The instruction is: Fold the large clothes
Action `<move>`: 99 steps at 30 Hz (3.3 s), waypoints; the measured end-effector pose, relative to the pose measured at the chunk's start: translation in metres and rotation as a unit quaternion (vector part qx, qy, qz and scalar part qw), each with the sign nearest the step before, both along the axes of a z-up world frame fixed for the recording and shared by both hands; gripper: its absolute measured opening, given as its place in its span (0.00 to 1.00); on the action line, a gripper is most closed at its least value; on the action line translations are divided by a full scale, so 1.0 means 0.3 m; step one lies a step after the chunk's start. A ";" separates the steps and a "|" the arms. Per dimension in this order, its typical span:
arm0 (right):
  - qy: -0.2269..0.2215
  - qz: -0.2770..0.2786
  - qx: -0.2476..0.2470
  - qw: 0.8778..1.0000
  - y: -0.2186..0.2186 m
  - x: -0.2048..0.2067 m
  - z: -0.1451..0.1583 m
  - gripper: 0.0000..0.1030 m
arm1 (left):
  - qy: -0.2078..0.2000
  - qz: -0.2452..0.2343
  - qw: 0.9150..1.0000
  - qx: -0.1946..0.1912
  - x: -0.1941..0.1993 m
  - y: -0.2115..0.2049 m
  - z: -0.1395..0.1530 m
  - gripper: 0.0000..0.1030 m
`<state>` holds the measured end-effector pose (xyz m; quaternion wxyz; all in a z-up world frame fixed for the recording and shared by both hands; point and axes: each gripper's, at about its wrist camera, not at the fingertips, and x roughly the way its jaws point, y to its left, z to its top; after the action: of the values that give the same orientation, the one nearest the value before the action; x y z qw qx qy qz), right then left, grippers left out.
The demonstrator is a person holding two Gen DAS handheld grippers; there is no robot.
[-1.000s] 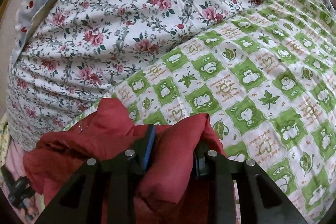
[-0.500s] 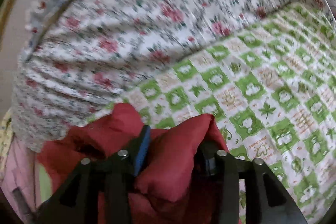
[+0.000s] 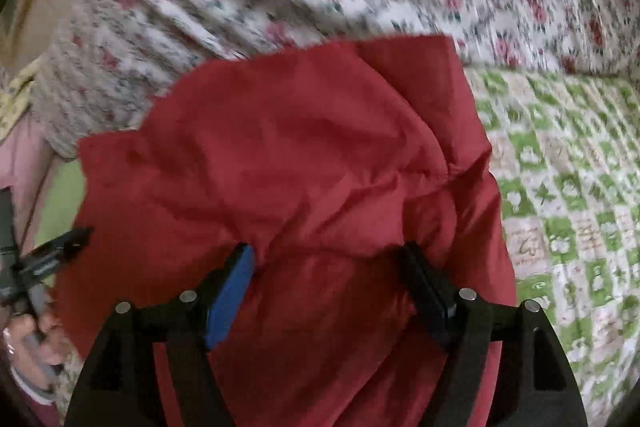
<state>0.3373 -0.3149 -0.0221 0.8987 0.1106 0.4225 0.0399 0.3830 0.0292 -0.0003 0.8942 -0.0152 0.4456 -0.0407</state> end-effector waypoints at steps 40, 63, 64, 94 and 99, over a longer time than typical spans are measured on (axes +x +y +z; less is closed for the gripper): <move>-0.008 -0.075 0.123 0.990 -0.304 -0.189 0.002 0.80 | 0.026 0.063 0.980 -0.186 -0.070 0.354 0.000 0.84; 0.075 -0.001 0.307 0.949 -0.264 -0.092 -0.198 0.81 | 0.096 -0.025 0.946 -0.309 0.023 0.314 -0.128 0.70; 0.073 0.000 0.293 0.953 -0.255 -0.093 -0.188 0.77 | 0.090 -0.029 0.949 -0.301 0.016 0.303 -0.116 0.66; 0.059 0.048 0.305 0.949 -0.155 -0.777 0.033 0.38 | 0.046 -0.053 0.940 -0.333 -0.727 0.450 0.023 0.39; 0.059 0.042 0.313 0.947 -0.156 -0.820 0.003 0.39 | 0.050 -0.044 0.938 -0.342 -0.798 0.482 -0.013 0.38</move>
<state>0.0913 -0.3617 -0.0211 0.7902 0.3706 0.4448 0.2010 0.1437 0.1739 -0.0042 0.8092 -0.3021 0.4490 -0.2289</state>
